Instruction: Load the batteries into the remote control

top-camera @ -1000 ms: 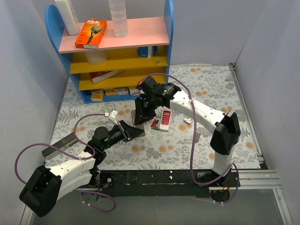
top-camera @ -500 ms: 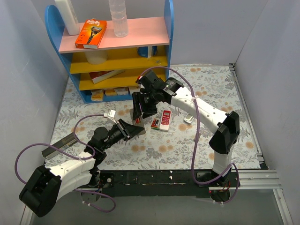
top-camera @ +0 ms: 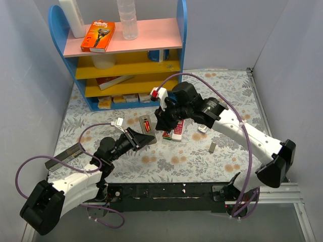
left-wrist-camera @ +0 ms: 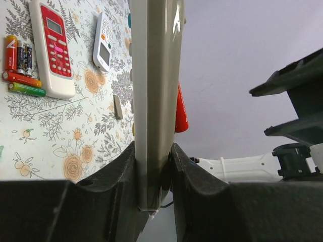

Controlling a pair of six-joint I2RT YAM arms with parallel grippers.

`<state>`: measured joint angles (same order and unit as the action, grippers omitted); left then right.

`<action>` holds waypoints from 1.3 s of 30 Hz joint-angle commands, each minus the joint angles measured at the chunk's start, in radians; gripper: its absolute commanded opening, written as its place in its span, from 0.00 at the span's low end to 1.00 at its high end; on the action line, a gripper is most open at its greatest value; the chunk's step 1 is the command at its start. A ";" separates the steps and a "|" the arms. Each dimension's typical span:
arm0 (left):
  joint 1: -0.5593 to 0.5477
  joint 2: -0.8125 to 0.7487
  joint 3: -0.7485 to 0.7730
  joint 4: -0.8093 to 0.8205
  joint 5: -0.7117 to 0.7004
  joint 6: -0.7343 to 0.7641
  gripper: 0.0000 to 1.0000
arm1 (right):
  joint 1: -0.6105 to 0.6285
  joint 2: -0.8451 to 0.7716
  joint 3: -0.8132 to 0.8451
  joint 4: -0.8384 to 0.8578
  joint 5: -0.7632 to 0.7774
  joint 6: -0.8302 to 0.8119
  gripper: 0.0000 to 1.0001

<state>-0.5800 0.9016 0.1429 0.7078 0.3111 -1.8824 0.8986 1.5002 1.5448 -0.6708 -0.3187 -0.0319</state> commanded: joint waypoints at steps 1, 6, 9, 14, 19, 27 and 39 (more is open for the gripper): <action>-0.001 -0.039 0.029 -0.016 -0.004 0.003 0.00 | 0.000 -0.104 -0.115 0.221 -0.115 -0.376 0.41; 0.000 -0.044 0.043 -0.028 0.002 0.008 0.00 | 0.003 -0.117 -0.178 0.272 -0.184 -0.483 0.41; 0.000 -0.040 0.050 -0.028 0.014 0.014 0.00 | 0.013 -0.101 -0.180 0.269 -0.201 -0.537 0.42; -0.001 -0.036 0.049 -0.019 0.023 0.011 0.00 | 0.028 -0.067 -0.173 0.260 -0.191 -0.602 0.43; -0.001 -0.036 0.058 -0.024 0.032 0.022 0.00 | 0.043 -0.031 -0.161 0.255 -0.187 -0.635 0.42; 0.000 -0.032 0.075 -0.021 0.054 0.043 0.00 | 0.053 0.014 -0.157 0.267 -0.169 -0.649 0.41; -0.001 -0.032 0.084 -0.019 0.069 0.058 0.00 | 0.053 0.037 -0.173 0.310 -0.117 -0.646 0.24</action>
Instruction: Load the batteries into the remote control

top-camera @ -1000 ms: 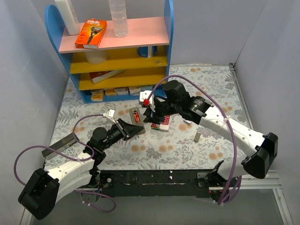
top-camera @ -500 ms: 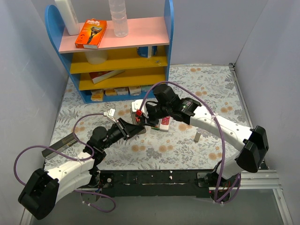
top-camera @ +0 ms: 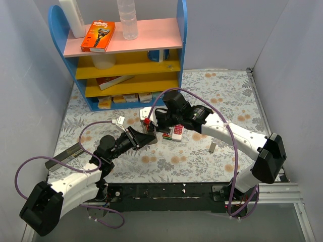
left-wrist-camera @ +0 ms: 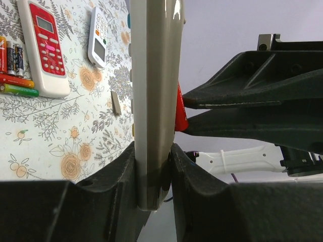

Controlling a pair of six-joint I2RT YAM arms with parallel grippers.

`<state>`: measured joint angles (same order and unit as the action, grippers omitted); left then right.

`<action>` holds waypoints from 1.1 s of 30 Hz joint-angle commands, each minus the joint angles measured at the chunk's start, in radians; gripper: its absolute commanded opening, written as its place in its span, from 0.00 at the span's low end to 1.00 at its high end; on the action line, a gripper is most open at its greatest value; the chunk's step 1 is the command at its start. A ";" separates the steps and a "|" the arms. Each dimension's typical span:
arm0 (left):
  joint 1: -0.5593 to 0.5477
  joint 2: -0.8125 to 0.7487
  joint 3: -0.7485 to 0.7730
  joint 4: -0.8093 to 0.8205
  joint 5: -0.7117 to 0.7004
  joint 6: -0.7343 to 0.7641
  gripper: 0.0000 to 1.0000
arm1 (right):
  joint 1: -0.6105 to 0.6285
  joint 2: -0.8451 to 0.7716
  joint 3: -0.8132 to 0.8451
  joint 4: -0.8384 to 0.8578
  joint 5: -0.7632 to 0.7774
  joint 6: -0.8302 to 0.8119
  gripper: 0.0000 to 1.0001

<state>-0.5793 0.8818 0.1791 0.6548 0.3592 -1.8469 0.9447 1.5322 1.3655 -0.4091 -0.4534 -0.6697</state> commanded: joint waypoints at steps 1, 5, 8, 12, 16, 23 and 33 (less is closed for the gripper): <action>-0.001 -0.010 0.049 0.037 0.023 0.025 0.00 | 0.006 0.005 0.004 0.052 0.018 -0.007 0.23; -0.002 -0.004 0.056 0.045 0.037 0.031 0.00 | 0.006 0.014 0.000 0.061 0.022 -0.002 0.20; -0.001 -0.003 0.060 0.055 0.046 0.041 0.00 | 0.006 0.017 -0.009 0.078 0.028 0.005 0.20; -0.001 -0.001 0.066 0.086 0.070 0.051 0.00 | 0.006 0.014 -0.043 0.134 0.071 0.021 0.20; -0.002 -0.004 0.065 0.106 0.087 0.051 0.00 | 0.008 0.019 -0.062 0.194 0.110 0.042 0.20; -0.002 -0.021 0.060 0.126 0.103 0.054 0.00 | 0.006 0.048 -0.082 0.254 0.121 0.073 0.19; -0.004 -0.029 0.057 0.144 0.126 0.055 0.00 | 0.006 0.052 -0.143 0.371 0.163 0.122 0.18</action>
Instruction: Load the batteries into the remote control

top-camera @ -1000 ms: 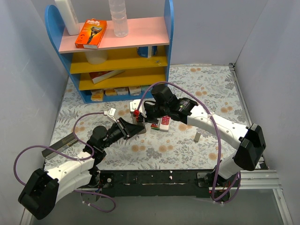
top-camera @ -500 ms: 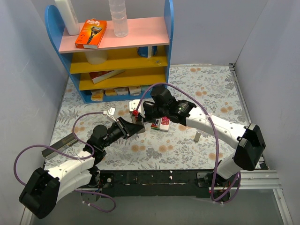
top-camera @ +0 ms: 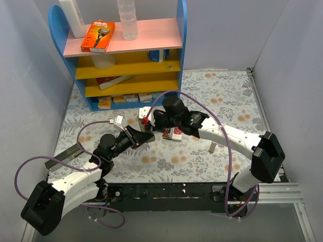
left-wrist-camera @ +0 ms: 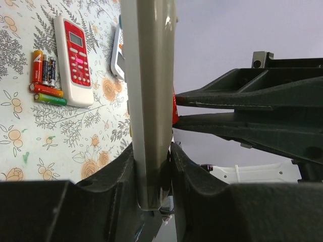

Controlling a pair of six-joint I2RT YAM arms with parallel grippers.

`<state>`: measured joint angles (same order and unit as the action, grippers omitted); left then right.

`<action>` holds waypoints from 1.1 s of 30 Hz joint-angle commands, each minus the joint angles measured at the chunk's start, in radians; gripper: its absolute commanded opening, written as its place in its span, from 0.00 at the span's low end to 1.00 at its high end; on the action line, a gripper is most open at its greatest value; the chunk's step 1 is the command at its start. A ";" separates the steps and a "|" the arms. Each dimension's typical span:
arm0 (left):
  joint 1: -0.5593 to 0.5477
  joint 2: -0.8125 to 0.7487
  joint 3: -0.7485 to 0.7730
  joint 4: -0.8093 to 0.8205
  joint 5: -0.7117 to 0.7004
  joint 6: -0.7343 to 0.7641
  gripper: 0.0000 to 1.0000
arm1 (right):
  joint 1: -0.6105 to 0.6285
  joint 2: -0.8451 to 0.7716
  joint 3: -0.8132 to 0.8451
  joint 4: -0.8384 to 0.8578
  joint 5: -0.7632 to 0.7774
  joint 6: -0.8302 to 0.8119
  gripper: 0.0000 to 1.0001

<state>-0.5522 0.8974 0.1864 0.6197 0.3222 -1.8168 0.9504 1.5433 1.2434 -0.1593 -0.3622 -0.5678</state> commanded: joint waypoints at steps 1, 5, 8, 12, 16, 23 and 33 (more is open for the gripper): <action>-0.029 -0.043 0.051 0.179 0.164 0.024 0.00 | 0.002 0.043 -0.021 0.129 0.071 0.026 0.18; -0.032 -0.041 0.051 0.186 0.170 0.024 0.00 | 0.001 0.064 -0.004 0.150 0.063 0.052 0.17; -0.032 -0.049 0.051 0.183 0.170 0.024 0.00 | 0.001 0.078 0.013 0.139 0.054 0.066 0.17; -0.032 -0.064 0.048 0.173 0.166 0.028 0.00 | 0.001 0.103 0.050 0.066 0.031 0.077 0.18; -0.031 -0.075 0.047 0.170 0.166 0.030 0.00 | 0.001 0.159 0.128 -0.075 -0.030 0.080 0.20; -0.031 -0.081 0.059 0.140 0.189 0.062 0.00 | 0.001 0.250 0.240 -0.304 -0.141 0.083 0.25; -0.031 -0.100 0.074 0.037 0.189 0.140 0.01 | -0.013 0.225 0.214 -0.283 -0.051 0.212 0.26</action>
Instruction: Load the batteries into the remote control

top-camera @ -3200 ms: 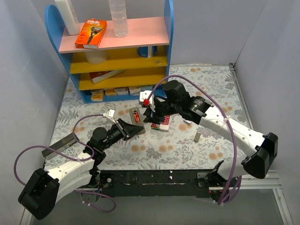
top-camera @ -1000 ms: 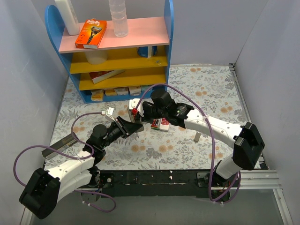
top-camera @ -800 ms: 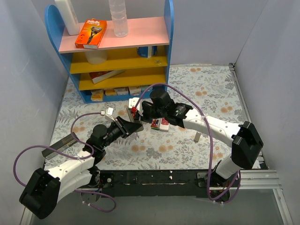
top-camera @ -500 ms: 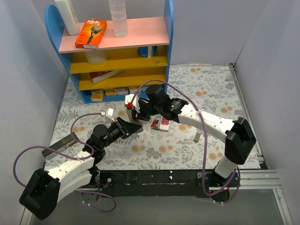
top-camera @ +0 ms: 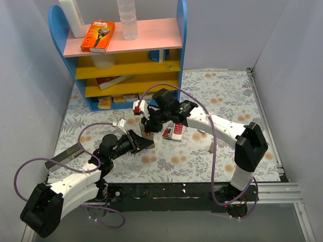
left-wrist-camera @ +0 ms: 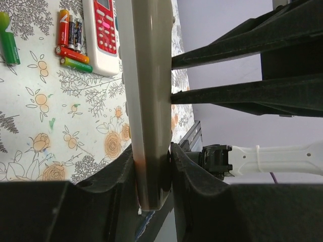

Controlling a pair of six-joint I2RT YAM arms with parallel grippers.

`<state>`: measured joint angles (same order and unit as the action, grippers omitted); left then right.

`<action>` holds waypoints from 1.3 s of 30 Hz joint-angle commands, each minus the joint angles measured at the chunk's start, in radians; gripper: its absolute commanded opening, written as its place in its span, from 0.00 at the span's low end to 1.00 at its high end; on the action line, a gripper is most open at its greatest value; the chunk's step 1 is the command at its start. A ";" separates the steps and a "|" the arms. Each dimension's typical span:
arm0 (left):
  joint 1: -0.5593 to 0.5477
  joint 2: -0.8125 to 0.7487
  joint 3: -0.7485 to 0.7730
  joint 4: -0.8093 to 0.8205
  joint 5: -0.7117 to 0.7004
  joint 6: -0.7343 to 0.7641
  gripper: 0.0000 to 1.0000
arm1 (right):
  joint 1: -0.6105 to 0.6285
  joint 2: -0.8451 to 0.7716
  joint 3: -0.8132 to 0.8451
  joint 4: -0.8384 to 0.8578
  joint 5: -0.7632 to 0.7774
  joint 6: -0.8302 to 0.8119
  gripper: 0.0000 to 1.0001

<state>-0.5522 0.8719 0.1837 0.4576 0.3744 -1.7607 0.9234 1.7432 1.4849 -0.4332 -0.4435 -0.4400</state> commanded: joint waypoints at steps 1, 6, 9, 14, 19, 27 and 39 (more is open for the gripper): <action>-0.031 -0.074 0.079 0.178 0.136 0.095 0.01 | 0.012 0.010 -0.025 0.002 0.044 0.105 0.27; -0.031 -0.079 0.045 0.141 0.109 0.113 0.01 | 0.009 -0.100 -0.003 0.066 0.117 0.239 0.39; -0.029 -0.073 0.031 0.135 0.101 0.124 0.01 | -0.001 -0.174 -0.008 0.083 0.181 0.308 0.47; -0.031 -0.056 0.028 0.110 0.100 0.150 0.02 | -0.069 -0.278 -0.070 0.048 0.321 0.461 0.54; -0.029 -0.044 0.023 0.105 0.100 0.159 0.02 | -0.224 -0.430 -0.250 0.028 0.301 0.651 0.89; -0.031 -0.024 0.030 0.092 0.118 0.179 0.02 | -0.458 -0.614 -0.530 -0.186 0.445 0.883 0.98; -0.031 -0.002 0.051 0.066 0.143 0.201 0.02 | -0.598 -0.643 -0.787 -0.225 0.634 1.035 0.78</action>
<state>-0.5793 0.8715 0.1875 0.5198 0.4946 -1.5887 0.3393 1.1164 0.7467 -0.6716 0.1364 0.5251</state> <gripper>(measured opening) 0.251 0.801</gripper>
